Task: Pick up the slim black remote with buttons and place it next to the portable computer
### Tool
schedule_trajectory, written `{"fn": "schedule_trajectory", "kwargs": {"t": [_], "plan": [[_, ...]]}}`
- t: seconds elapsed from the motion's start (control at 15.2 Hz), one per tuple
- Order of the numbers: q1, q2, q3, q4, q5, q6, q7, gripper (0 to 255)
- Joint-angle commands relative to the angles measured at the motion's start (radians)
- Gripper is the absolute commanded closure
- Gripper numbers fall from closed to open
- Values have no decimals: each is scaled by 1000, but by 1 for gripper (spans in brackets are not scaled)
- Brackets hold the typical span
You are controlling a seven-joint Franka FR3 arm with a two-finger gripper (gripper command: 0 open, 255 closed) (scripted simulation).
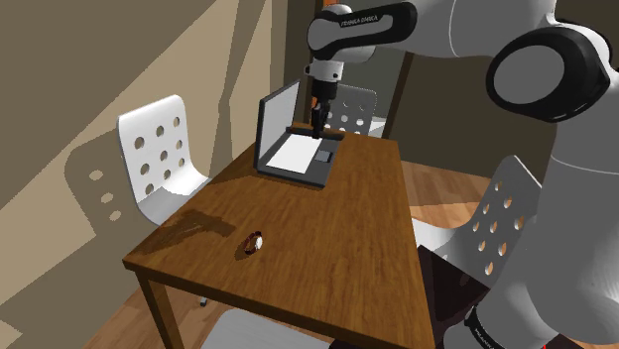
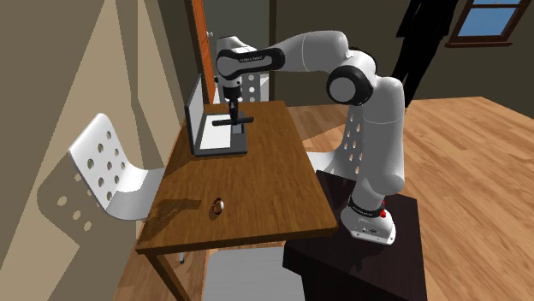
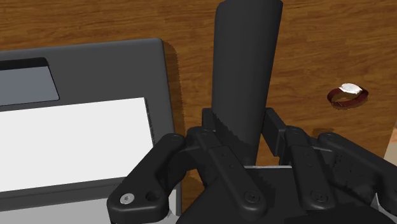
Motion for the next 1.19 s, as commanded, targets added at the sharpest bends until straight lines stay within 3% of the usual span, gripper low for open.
{"fn": "schedule_trajectory", "kwargs": {"t": [0.0,1.12], "plan": [[0,4,1,-23,2,27,-4,255],[2,52,9,-187,26,236,-30,255]]}}
